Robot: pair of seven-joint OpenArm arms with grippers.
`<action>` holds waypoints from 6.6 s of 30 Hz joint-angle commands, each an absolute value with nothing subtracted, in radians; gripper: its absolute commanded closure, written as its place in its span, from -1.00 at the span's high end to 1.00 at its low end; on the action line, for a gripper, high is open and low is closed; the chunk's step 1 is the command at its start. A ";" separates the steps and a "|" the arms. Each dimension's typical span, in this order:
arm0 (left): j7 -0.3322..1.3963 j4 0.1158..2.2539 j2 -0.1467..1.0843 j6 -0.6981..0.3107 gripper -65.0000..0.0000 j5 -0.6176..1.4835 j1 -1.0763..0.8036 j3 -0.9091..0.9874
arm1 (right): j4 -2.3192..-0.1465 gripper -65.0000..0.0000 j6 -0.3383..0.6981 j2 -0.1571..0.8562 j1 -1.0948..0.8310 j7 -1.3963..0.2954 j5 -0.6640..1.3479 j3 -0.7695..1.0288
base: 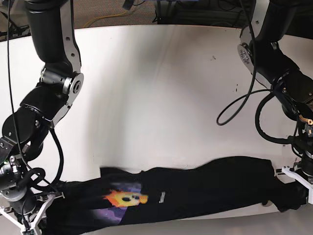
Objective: Fold the T-shirt properly
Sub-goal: 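Lift the hem with both grippers and stretch it apart, then fold the hem over toward the collar with both grippers, then hold the folded edge with both grippers and drag it toward the robot, then grasp the shirt's loose edge with both grippers away from the robot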
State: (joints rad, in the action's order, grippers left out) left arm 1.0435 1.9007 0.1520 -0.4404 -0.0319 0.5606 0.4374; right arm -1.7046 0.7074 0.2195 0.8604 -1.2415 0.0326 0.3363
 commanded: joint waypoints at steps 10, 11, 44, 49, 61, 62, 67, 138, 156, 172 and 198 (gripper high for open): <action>1.041 1.926 0.185 -0.427 -1.00 -0.054 0.486 0.441 | -1.862 -1.00 0.698 0.232 0.696 -1.268 -0.001 0.351; 1.041 1.939 0.185 -0.427 -1.00 -0.054 0.467 0.441 | -1.873 -1.00 0.698 0.232 0.656 -1.268 -0.001 0.351; 1.040 1.985 0.142 -0.624 -0.47 -0.062 -0.257 0.533 | -1.939 -0.43 0.698 0.183 -0.194 -1.273 0.515 0.604; 1.040 1.982 0.147 -0.670 0.18 -0.062 -0.326 0.533 | -1.939 -0.12 0.698 0.182 -0.260 -1.270 0.522 0.605; 1.038 1.986 0.171 -0.698 0.21 -0.053 -0.335 0.621 | -1.951 -0.10 0.698 0.197 -0.361 -1.271 0.556 0.759; 1.038 1.989 0.170 -0.698 0.19 -0.053 -0.318 0.625 | -1.951 -0.10 0.698 0.199 -0.364 -1.271 0.572 0.759; 1.038 1.986 0.127 -0.698 0.18 -0.056 -0.271 0.622 | -1.949 -0.10 0.698 0.197 -0.357 -1.271 0.627 0.751; 1.032 1.980 0.179 -0.698 0.29 -0.062 -0.197 0.615 | -1.837 0.41 0.698 0.151 -0.081 -1.201 0.415 0.656; 0.918 1.710 0.180 -0.664 0.29 -0.064 0.131 0.490 | -1.130 0.41 0.698 0.294 0.420 -0.997 0.415 0.398; 0.858 1.656 0.180 -0.604 0.31 -0.064 0.156 0.496 | -0.773 0.41 0.698 0.311 0.509 -0.688 0.417 0.131; 0.682 0.998 0.315 -0.487 0.59 -0.056 0.377 0.493 | -0.776 -0.78 0.698 0.213 0.506 -0.688 0.415 0.124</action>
